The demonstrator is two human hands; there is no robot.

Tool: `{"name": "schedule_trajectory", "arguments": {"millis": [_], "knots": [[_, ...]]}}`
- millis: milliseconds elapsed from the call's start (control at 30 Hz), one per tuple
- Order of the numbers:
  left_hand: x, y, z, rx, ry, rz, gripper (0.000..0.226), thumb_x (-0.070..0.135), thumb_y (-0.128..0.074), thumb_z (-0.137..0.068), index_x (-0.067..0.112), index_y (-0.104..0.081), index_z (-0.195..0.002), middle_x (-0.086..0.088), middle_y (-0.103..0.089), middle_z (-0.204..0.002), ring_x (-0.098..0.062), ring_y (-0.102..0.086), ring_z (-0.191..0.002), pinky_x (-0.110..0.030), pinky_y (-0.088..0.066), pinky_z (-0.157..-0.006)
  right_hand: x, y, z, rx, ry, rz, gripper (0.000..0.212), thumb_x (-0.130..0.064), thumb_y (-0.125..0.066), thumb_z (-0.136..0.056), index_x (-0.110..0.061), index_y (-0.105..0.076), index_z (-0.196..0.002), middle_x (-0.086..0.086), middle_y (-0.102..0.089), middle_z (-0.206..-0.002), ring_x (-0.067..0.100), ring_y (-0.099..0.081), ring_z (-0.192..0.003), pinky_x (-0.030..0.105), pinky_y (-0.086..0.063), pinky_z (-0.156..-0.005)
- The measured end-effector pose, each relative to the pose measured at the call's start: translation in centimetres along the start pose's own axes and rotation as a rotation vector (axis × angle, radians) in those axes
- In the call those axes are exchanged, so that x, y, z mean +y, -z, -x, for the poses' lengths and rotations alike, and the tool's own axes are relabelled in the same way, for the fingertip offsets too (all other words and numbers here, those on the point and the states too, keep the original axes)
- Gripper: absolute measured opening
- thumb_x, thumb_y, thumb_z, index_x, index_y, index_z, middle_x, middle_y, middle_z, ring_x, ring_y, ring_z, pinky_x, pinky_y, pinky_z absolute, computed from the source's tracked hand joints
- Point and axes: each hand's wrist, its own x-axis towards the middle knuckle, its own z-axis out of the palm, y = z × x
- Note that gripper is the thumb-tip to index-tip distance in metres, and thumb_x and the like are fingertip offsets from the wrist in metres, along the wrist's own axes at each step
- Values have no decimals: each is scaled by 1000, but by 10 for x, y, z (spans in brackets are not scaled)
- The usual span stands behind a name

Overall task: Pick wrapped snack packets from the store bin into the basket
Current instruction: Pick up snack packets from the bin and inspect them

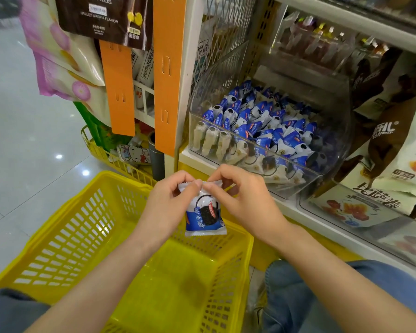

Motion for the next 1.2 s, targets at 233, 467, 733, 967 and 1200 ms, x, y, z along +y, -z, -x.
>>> {"name": "schedule_trajectory", "arguments": {"millis": [233,467,733,967,1200], "knots": [[-4,1,-5,224,120,22,19,23,-57,-90,13,-56,-75,-5,-62,-73,-22,-62,-73,-33,-52,-71,-3,4,0,241,93,102,12,-25,-59,-88,-14,-64,-87,-5,-61,-85,9,-59,-77,35,-53,-67],[4,1,-5,-57,472,425,55,49,-29,-95,10,-67,-84,-6,-70,-66,-15,-66,-56,-22,-53,-50,-2,1,1,149,223,57,6,-14,-64,-85,-8,-67,-85,3,-61,-96,10,-58,-91,31,-50,-80],[2,6,-5,112,242,362,23,18,-51,-93,21,-73,-88,-1,-74,-89,-12,-69,-82,-32,-52,-78,-4,-5,3,43,108,79,27,-29,-55,-90,-13,-58,-111,-1,-55,-110,4,-49,-103,16,-40,-87],[4,-4,1,26,88,117,22,2,-51,-90,21,-63,-91,7,-70,-87,0,-63,-76,-7,-46,-63,-1,-5,-8,-10,-490,-599,12,-16,-48,-95,-17,-60,-95,7,-66,-90,15,-62,-77,26,-56,-66],[-6,-5,4,123,-119,-252,26,12,-64,-85,27,-50,-100,10,-59,-102,2,-55,-93,-18,-46,-76,3,-14,-3,22,-478,-476,7,-16,-53,-93,-16,-58,-89,1,-64,-82,9,-62,-68,29,-58,-64]]}}
